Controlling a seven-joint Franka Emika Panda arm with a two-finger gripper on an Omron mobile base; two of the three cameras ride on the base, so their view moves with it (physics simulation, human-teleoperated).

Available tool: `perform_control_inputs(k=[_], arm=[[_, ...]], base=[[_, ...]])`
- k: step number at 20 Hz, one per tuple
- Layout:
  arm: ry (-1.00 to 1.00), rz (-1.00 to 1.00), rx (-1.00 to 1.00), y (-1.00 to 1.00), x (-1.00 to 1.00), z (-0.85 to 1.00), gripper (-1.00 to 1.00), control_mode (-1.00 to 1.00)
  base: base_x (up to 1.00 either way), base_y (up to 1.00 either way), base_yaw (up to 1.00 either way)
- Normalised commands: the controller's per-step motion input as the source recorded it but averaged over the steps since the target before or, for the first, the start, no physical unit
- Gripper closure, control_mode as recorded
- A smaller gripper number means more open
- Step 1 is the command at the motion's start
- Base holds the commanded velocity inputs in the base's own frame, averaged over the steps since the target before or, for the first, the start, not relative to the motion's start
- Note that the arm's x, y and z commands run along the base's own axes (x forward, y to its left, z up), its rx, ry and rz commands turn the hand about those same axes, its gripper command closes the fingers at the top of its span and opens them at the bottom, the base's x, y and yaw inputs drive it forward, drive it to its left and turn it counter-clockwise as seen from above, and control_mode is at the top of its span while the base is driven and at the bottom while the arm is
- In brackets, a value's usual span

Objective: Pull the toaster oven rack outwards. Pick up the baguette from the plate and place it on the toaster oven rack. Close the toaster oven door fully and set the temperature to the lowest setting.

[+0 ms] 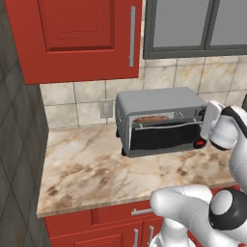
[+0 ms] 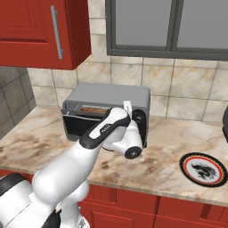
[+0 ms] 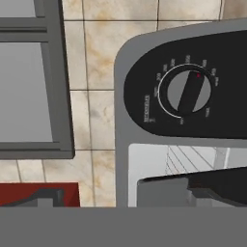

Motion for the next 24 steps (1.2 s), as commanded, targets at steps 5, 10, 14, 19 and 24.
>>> perform_control_inputs(k=[5,10,14,19,24], arm=[[0.00,0.00,0.00,0.09,0.16,0.10,-1.00,-1.00],[0.00,0.00,0.00,0.06,0.22,0.10,-1.00,-1.00],[0.00,0.00,0.00,0.01,0.36,0.09,-1.00,-1.00],[0.00,0.00,0.00,0.00,0.38,0.07,-1.00,-1.00],[0.00,0.00,0.00,0.00,0.38,0.03,-1.00,-1.00]], base=[[0.00,0.00,0.00],[0.00,0.00,0.00],[0.00,0.00,0.00],[0.00,0.00,0.00],[0.00,0.00,0.00]])
